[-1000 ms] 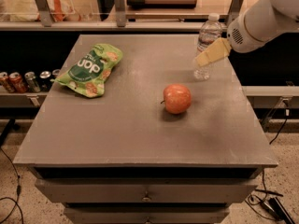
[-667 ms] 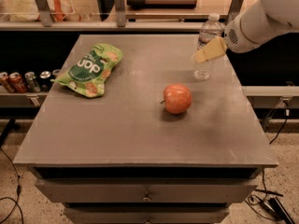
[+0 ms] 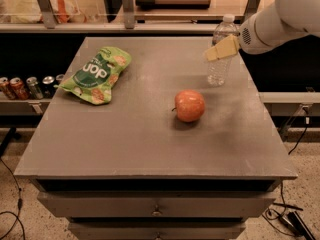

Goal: Move water bottle near green rice chip bag

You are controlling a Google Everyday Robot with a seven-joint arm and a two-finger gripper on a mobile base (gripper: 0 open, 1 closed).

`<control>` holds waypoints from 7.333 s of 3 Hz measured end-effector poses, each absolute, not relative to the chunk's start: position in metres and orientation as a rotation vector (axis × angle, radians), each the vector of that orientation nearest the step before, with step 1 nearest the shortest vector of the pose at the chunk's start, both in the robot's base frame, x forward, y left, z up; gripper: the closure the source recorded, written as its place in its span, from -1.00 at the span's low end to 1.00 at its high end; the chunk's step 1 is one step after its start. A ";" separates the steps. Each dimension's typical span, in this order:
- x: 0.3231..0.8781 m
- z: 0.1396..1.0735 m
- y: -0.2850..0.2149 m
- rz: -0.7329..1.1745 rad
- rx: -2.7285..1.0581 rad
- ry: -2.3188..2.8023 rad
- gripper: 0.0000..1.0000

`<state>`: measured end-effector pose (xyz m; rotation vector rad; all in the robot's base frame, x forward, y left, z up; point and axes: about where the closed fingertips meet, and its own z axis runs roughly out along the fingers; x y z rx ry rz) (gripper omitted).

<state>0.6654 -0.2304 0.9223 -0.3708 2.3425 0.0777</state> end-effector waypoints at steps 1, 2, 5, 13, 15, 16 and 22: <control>0.667 0.920 -0.229 0.116 -0.330 2.312 -1.00; 0.665 0.917 -0.230 0.159 -0.283 2.261 -1.00; 0.669 0.915 -0.228 0.205 -0.211 2.145 -1.00; 0.685 0.942 -0.222 0.184 -0.285 2.051 1.00; 0.680 0.947 -0.219 0.216 -0.311 2.021 1.00; 0.662 0.962 -0.212 0.358 -0.344 1.958 1.00; 0.615 0.994 -0.035 0.742 -1.021 1.667 1.00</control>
Offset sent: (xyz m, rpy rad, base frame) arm -0.0018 -0.0049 -0.0101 0.1654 -0.1416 -0.0601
